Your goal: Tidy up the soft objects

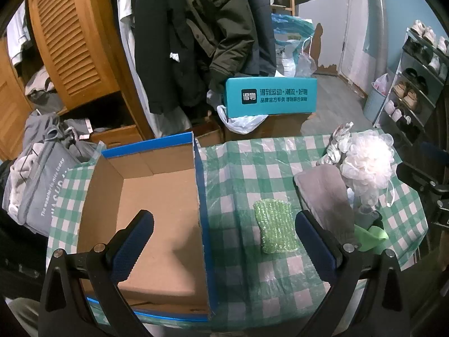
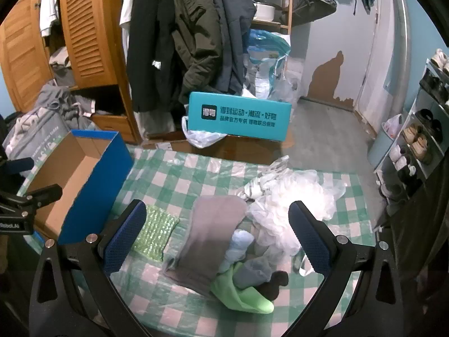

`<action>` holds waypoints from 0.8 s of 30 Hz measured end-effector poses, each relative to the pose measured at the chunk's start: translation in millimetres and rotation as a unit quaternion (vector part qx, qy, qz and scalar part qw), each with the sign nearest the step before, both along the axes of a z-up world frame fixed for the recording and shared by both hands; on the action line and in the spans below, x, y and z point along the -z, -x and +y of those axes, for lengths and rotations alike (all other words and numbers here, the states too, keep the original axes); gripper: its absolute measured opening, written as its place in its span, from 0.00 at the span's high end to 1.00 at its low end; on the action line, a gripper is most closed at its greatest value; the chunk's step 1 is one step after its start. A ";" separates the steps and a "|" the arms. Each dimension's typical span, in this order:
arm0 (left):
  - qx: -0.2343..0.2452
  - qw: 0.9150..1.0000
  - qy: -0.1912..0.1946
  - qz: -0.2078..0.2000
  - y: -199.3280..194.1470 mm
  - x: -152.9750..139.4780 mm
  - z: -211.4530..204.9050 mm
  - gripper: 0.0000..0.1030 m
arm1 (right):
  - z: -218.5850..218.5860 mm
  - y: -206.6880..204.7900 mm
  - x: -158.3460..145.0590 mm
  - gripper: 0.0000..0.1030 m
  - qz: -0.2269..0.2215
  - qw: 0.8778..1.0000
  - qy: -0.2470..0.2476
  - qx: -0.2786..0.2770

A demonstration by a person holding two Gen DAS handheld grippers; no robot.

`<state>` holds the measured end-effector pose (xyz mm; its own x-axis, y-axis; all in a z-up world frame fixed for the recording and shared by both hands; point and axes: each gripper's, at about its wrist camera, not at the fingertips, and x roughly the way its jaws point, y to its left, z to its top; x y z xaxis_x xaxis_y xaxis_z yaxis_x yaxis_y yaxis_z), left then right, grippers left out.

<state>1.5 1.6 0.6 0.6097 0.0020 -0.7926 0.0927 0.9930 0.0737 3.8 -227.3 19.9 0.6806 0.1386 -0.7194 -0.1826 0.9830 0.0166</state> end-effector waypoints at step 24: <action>0.001 1.000 0.003 0.001 1.1 1.0 1.0 0.01 | -1.8 0.5 0.8 0.02 0.002 1.000 0.002 -0.001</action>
<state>0.4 2.6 -0.4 0.6087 -0.0049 -0.7934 0.0952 0.9932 0.0670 3.4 -229.1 19.1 0.6771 0.1373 -0.7230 -0.1844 0.9827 0.0138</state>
